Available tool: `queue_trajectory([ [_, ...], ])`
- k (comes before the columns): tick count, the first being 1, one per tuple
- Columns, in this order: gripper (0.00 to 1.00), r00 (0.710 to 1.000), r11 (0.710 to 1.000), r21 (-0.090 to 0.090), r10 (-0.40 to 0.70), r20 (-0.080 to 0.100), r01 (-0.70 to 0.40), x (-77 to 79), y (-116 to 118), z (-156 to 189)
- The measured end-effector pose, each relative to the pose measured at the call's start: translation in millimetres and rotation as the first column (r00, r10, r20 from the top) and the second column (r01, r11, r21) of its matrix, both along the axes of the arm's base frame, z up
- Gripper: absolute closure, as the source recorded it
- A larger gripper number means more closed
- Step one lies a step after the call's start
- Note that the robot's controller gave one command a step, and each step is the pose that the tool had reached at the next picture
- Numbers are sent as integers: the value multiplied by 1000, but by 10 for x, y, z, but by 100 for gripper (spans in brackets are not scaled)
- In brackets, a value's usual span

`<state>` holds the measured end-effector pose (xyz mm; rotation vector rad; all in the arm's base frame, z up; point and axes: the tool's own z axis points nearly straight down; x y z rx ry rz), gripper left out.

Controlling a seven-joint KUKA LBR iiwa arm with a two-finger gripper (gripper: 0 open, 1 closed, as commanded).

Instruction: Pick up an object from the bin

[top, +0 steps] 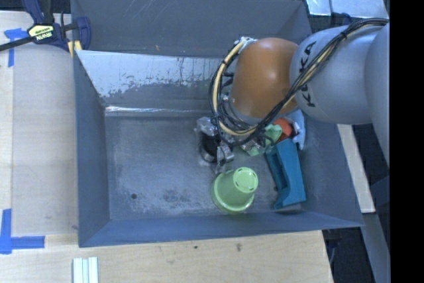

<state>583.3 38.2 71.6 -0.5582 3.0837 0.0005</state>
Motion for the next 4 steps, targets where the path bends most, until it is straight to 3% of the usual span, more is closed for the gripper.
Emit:
queue_trajectory([
  [2,100,1000,1000,0,-1,-2,1,-7,0,24],
  [4,100,1000,1000,-1,-1,-10,1,-27,-2,380],
])
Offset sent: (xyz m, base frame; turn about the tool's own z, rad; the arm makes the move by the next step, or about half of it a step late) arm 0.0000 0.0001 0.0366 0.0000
